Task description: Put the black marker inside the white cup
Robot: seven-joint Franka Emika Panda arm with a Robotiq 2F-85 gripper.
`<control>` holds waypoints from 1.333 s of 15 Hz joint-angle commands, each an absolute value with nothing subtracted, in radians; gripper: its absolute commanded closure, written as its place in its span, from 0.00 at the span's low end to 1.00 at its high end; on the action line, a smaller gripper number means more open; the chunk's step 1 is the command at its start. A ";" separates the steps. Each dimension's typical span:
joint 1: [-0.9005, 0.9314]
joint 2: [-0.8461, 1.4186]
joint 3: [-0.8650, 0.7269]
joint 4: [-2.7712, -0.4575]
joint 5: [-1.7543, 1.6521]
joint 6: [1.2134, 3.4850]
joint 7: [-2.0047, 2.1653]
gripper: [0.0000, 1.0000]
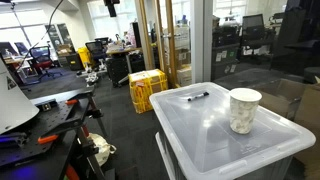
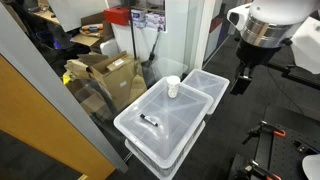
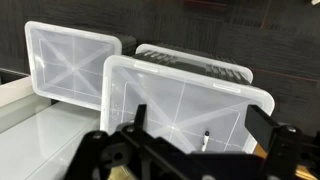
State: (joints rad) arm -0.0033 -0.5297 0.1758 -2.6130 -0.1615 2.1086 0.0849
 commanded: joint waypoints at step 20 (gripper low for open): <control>0.002 -0.376 0.164 -2.590 -0.206 2.454 0.129 0.00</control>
